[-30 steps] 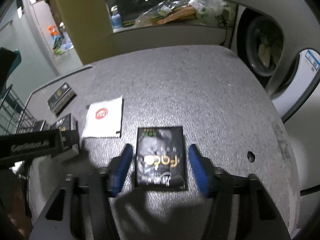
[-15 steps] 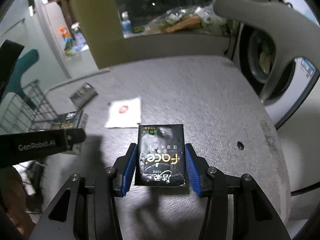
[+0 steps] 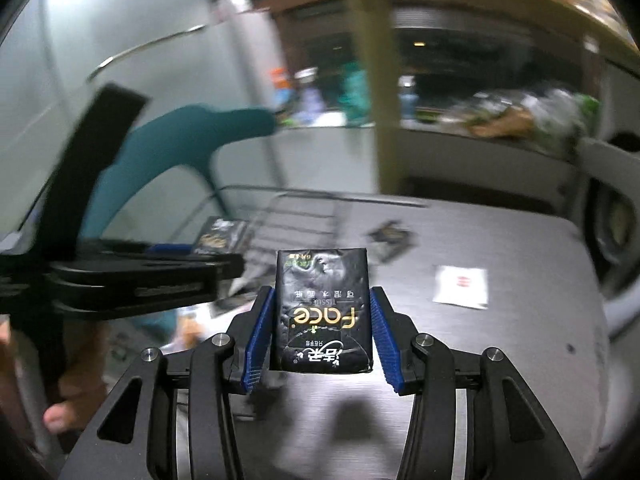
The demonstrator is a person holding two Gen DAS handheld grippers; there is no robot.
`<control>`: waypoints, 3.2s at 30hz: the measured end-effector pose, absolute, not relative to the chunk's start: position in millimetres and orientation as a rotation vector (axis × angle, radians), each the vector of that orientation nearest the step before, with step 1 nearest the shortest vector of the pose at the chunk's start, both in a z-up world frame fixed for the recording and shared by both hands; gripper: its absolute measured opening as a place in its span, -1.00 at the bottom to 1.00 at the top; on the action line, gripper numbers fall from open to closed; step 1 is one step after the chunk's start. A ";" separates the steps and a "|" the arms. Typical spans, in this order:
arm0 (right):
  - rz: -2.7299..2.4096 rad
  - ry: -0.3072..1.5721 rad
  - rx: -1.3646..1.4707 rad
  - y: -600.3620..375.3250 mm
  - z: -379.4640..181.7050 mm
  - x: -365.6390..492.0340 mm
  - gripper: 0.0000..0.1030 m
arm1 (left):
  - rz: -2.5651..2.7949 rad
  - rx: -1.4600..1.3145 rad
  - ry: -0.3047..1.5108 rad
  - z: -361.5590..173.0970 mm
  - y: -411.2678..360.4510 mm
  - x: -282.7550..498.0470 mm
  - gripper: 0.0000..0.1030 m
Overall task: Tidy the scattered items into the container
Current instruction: 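Carry both Face packs into the basket and open both grippers, then move both grippers back toward the remaining packs on the table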
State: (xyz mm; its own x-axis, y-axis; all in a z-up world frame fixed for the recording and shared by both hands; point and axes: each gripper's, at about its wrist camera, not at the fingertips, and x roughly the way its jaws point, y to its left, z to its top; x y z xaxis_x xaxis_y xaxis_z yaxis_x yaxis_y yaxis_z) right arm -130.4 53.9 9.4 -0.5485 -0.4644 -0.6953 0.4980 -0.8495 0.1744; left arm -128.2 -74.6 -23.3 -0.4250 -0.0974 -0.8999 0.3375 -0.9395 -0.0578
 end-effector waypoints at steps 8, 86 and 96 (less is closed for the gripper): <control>-2.249 0.171 1.096 -19.8 -22.5 -114.9 -0.08 | -2.332 1.563 0.432 -54.6 -132.8 -92.0 0.01; -1.818 0.351 0.924 110.3 -132.4 -292.8 0.01 | -1.845 1.102 0.842 -172.9 41.9 -124.9 0.28; -1.655 0.523 0.790 57.3 -136.3 -299.4 0.36 | -1.659 0.973 0.922 -176.8 24.2 -115.3 0.28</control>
State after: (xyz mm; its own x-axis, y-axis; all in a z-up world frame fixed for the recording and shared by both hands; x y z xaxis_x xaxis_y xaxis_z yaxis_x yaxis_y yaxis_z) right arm -299.4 57.3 -136.3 -0.1020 -0.6679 -0.7372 0.9703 -0.2303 0.0743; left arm -115.3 24.2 -176.8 -0.2136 -0.3557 -0.9098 0.9605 -0.2463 -0.1293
